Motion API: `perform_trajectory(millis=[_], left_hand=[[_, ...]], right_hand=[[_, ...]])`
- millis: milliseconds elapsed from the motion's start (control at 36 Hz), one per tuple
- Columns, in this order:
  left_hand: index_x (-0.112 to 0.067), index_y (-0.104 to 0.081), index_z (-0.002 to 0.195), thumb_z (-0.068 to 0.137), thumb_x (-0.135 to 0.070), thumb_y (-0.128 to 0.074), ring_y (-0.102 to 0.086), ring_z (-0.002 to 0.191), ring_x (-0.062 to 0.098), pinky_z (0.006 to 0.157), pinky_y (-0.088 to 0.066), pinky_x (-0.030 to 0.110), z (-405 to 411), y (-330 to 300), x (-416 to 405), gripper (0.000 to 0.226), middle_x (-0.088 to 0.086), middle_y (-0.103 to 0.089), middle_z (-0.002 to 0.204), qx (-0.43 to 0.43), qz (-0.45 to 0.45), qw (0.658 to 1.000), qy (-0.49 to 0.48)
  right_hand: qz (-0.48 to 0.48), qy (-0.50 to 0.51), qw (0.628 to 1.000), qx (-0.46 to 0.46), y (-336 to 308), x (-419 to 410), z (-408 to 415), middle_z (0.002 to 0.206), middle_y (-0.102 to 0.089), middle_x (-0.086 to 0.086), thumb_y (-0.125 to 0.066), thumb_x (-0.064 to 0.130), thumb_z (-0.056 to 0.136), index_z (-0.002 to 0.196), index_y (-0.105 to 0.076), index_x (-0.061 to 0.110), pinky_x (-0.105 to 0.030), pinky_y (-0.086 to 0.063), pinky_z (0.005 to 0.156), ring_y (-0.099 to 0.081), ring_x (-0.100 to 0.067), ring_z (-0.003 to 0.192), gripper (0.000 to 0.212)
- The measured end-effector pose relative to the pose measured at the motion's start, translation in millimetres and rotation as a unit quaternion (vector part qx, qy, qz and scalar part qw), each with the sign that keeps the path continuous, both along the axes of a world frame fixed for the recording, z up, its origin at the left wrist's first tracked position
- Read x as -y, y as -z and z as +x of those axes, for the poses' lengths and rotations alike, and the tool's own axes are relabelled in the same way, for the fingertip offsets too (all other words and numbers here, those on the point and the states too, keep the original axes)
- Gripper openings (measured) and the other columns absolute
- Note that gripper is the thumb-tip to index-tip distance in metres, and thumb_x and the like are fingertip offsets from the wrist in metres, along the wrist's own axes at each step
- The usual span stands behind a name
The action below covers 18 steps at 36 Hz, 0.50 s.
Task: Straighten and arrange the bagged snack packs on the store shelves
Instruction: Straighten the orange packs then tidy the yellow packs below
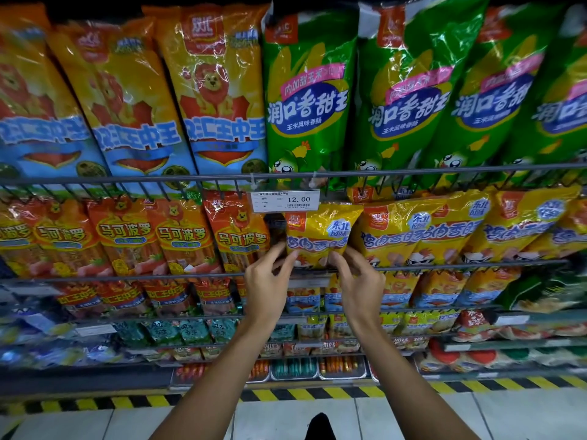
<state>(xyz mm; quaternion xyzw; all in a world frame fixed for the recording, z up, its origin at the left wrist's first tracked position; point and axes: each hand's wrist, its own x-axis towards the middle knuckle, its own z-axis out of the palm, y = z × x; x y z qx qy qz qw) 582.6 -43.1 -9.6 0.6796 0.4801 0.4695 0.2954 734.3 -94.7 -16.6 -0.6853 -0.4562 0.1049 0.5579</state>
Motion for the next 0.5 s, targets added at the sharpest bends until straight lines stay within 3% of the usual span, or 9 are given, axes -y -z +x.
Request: perform_trajectory(millis=[28, 83, 139, 222, 278, 333, 389, 444, 500], left_hand=[[-0.011, -0.068, 0.132, 0.094, -0.042, -0.064, -0.072, 0.094, 0.002, 0.083, -0.057, 0.015, 0.6, -1.0, -1.1, 0.049, -0.006, -0.077, 0.108, 0.002, 0.009, 1.0, -0.004], [-0.014, -0.07, 0.13, 0.095, -0.045, -0.064, -0.073, 0.094, 0.001, 0.084, -0.059, 0.02, 0.9, -0.6, -4.5, 0.047, -0.005, -0.077, 0.109, -0.01, 0.018, 1.0, -0.006], [-0.016, -0.071, 0.127, 0.097, -0.044, -0.064, -0.073, 0.087, 0.001, 0.079, -0.061, 0.025, 1.3, 1.8, -6.4, 0.042, -0.007, -0.078, 0.101, -0.03, 0.014, 0.999, -0.009], [-0.013, -0.073, 0.123, 0.097, -0.037, -0.066, -0.072, 0.088, -0.001, 0.081, -0.061, 0.024, 2.8, 4.5, -5.2, 0.036, -0.007, -0.078, 0.097, -0.031, 0.011, 0.999, -0.027], [-0.011, -0.073, 0.124, 0.098, -0.035, -0.066, -0.072, 0.09, 0.001, 0.083, -0.06, 0.023, 2.2, 7.2, -4.5, 0.036, -0.005, -0.078, 0.101, -0.034, 0.021, 0.999, -0.036], [-0.01, -0.07, 0.128, 0.099, -0.032, -0.065, -0.07, 0.092, -0.003, 0.083, -0.06, 0.023, 1.8, 11.6, -2.4, 0.036, -0.007, -0.076, 0.106, -0.039, 0.03, 0.998, -0.04], [-0.012, -0.063, 0.138, 0.1, -0.025, -0.065, -0.063, 0.102, -0.015, 0.087, -0.056, 0.014, 1.7, 16.1, 3.7, 0.04, -0.015, -0.069, 0.117, -0.028, 0.03, 0.998, -0.039], [-0.017, -0.049, 0.149, 0.102, -0.02, -0.063, -0.053, 0.117, -0.021, 0.096, -0.047, 0.007, 1.6, 20.2, 10.8, 0.05, -0.016, -0.058, 0.135, 0.002, 0.023, 1.0, -0.017], [-0.029, -0.037, 0.155, 0.104, -0.02, -0.06, -0.048, 0.128, -0.016, 0.103, -0.042, 0.009, 0.4, 23.6, 16.1, 0.057, -0.014, -0.048, 0.15, 0.016, 0.012, 1.0, 0.021]], right_hand=[[0.008, -0.001, 1.0, -0.009, -0.8, -1.0, -0.6, 0.073, -0.064, 0.039, -0.071, 0.023, 0.097, 0.101, -0.071, 0.044, -0.02, -0.055, 0.065, -0.069, -0.002, 0.075, 0.022], [0.003, 0.012, 1.0, -0.024, 3.0, -3.8, 1.6, 0.076, -0.065, 0.035, -0.07, 0.026, 0.097, 0.113, -0.077, 0.025, -0.02, -0.054, 0.067, -0.068, 0.0, 0.075, 0.018], [-0.017, 0.024, 0.999, -0.018, 6.4, -7.2, 3.5, 0.083, -0.072, 0.02, -0.069, 0.031, 0.096, 0.125, -0.073, 0.01, -0.023, -0.054, 0.066, -0.068, -0.004, 0.075, 0.036], [-0.038, 0.022, 0.999, -0.006, 6.1, -8.5, 3.8, 0.087, -0.077, 0.003, -0.068, 0.032, 0.097, 0.128, -0.071, 0.009, -0.033, -0.057, 0.07, -0.066, -0.006, 0.073, 0.039], [-0.04, 0.027, 0.999, -0.001, 8.3, -7.4, 2.9, 0.095, -0.078, 0.0, -0.067, 0.03, 0.098, 0.13, -0.069, 0.009, -0.032, -0.058, 0.074, -0.062, 0.005, 0.068, 0.039], [-0.019, 0.016, 0.999, -0.022, 13.2, -2.0, 1.5, 0.114, -0.075, 0.001, -0.066, 0.026, 0.099, 0.137, -0.064, 0.011, -0.028, -0.059, 0.087, -0.065, 0.01, 0.09, 0.041], [0.003, -0.006, 1.0, -0.029, 20.6, 6.8, -0.3, 0.133, -0.067, 0.004, -0.064, 0.023, 0.1, 0.144, -0.056, 0.014, -0.027, -0.055, 0.099, -0.063, 0.0, 0.117, 0.046], [0.009, -0.036, 0.999, 0.009, 25.7, 15.1, -2.6, 0.148, -0.055, 0.008, -0.061, 0.022, 0.102, 0.15, -0.048, 0.02, -0.028, -0.048, 0.108, -0.054, -0.006, 0.134, 0.051], [0.004, -0.077, 0.995, 0.071, 28.2, 20.5, -4.8, 0.161, -0.038, 0.013, -0.058, 0.021, 0.104, 0.155, -0.039, 0.026, -0.026, -0.04, 0.115, -0.035, -0.003, 0.147, 0.055]])
